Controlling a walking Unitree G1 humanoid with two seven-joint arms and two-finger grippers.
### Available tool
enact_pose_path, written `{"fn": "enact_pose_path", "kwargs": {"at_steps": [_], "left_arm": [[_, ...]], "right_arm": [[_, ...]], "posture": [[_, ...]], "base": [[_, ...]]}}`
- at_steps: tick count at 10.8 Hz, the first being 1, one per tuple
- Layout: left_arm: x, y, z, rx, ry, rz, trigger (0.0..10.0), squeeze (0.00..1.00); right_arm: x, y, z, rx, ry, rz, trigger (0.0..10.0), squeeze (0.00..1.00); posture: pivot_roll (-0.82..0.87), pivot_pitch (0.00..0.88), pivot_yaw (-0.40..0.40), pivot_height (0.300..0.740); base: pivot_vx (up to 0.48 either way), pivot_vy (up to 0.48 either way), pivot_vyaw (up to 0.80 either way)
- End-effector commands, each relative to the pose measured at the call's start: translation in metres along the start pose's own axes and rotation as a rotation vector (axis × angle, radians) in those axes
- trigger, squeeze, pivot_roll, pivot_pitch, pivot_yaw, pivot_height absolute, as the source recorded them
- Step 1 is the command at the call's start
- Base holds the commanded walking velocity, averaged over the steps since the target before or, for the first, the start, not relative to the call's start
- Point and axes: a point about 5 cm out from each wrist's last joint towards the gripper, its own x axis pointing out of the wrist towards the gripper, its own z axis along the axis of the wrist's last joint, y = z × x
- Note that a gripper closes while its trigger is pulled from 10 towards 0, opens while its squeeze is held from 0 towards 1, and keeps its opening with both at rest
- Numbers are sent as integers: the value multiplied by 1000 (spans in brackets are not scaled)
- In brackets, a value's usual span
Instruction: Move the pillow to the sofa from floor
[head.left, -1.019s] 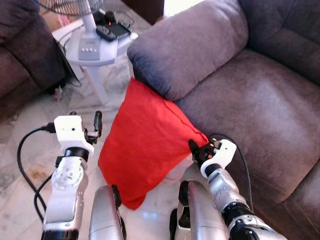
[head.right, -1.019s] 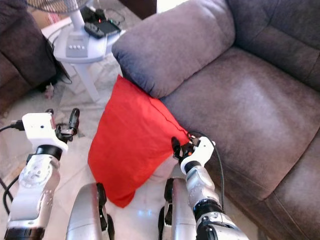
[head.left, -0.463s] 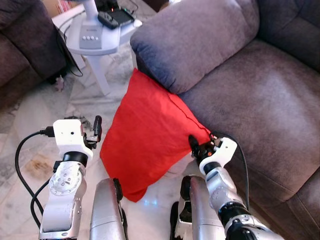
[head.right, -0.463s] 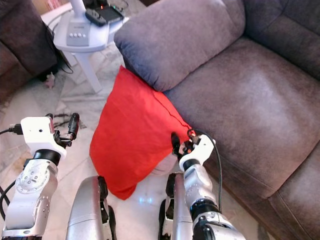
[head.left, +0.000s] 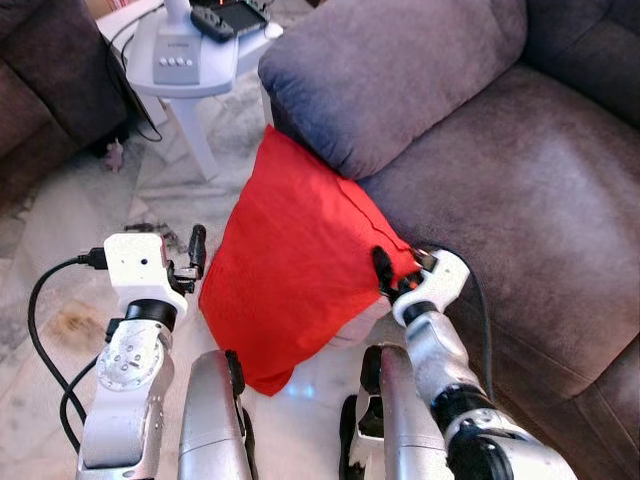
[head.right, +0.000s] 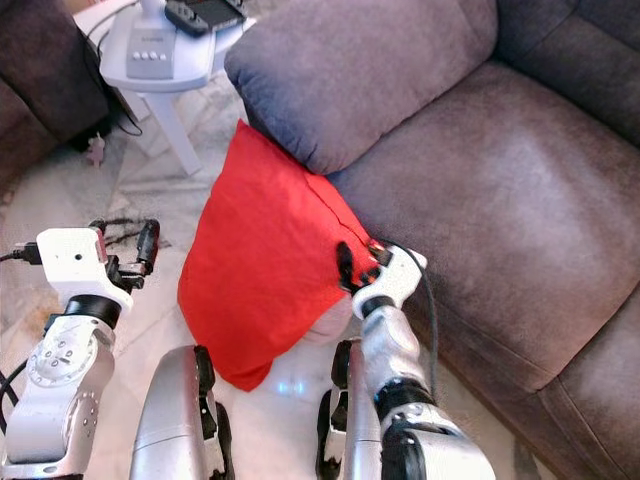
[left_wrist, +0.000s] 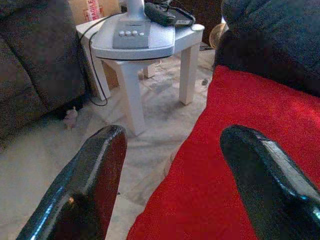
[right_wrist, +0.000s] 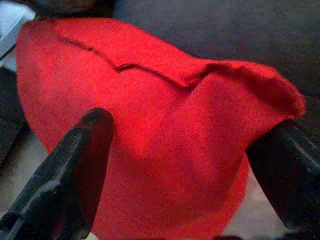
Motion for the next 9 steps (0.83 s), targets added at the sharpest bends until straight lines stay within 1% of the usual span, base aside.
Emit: {"fn": "enact_pose_path", "kwargs": {"at_steps": [1, 2, 3, 4, 5, 6, 9], "left_arm": [[-5, 0, -1, -9, 17, -9, 10000, 0], [-6, 0, -1, -8, 23, -9, 10000, 0], [-8, -1, -1, -9, 31, -12, 10000, 0], [-9, -2, -2, -8, 39, -14, 10000, 0], [-10, -2, -2, -7, 44, -13, 10000, 0], [-10, -2, -3, -7, 48, -13, 10000, 0], [-5, -3, -3, -8, 48, -14, 10000, 0]], "right_arm": [[-2, 2, -10, -18, 35, -2, 6078, 0], [-2, 6, -11, -44, 41, 0, 0, 0], [-2, 7, -11, -87, 38, 7, 0, 0], [-3, 1, -10, -102, 35, -23, 0, 0], [-4, -5, -8, -106, 28, -55, 0, 0], [-5, -8, -6, -107, 20, -65, 0, 0], [-3, -9, -2, -104, 9, -70, 0, 0]], "posture": [[184, 379, -71, 584], [183, 380, -71, 584], [185, 390, -73, 584], [187, 393, -73, 584], [187, 396, -72, 584], [182, 397, -72, 584], [180, 381, -70, 584]], "base": [[0, 0, 0], [0, 0, 0], [0, 0, 0], [0, 0, 0], [0, 0, 0], [0, 0, 0], [0, 0, 0]]}}
